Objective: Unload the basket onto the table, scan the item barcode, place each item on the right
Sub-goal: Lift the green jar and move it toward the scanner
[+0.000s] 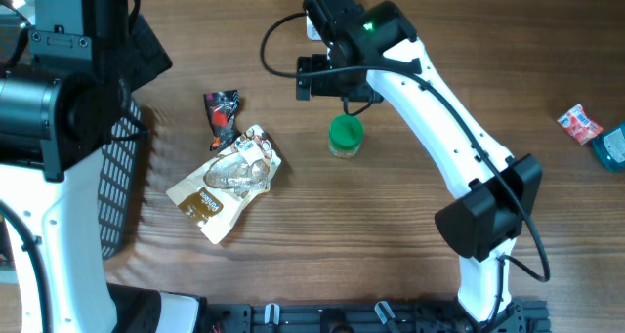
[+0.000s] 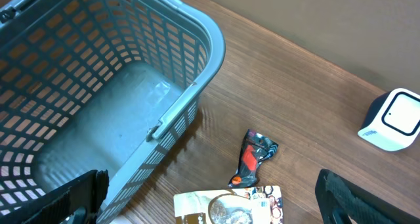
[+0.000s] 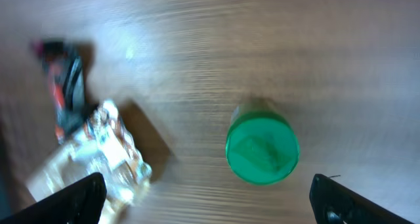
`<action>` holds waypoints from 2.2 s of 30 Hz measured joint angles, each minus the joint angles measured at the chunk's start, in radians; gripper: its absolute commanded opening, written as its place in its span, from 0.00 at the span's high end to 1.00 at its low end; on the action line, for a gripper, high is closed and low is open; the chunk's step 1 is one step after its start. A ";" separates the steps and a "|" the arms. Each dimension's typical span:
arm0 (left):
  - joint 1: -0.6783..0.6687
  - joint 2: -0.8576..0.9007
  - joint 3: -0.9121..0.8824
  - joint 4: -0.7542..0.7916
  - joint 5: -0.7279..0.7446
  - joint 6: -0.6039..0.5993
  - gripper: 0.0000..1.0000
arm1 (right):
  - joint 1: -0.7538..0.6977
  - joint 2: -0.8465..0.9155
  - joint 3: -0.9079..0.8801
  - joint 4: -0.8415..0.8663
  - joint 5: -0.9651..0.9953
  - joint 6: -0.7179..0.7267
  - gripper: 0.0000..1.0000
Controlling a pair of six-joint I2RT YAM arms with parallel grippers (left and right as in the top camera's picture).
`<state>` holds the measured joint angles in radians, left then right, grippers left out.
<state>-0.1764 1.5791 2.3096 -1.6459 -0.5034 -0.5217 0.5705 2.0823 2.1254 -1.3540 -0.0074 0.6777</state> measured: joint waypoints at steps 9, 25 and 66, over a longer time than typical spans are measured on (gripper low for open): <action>0.000 0.000 0.000 0.000 0.000 0.000 0.00 | 0.000 0.001 -0.154 -0.015 0.069 0.798 0.00; 0.000 0.000 0.000 0.000 0.000 0.000 0.00 | 0.015 0.010 -0.373 0.287 -0.051 1.365 0.11; 0.000 0.000 0.000 0.000 0.000 0.000 0.00 | -0.024 0.001 -0.502 0.484 -0.010 0.666 0.41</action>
<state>-0.1764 1.5791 2.3096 -1.6459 -0.5034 -0.5217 0.5461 2.0834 1.6234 -0.8703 -0.0177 1.3437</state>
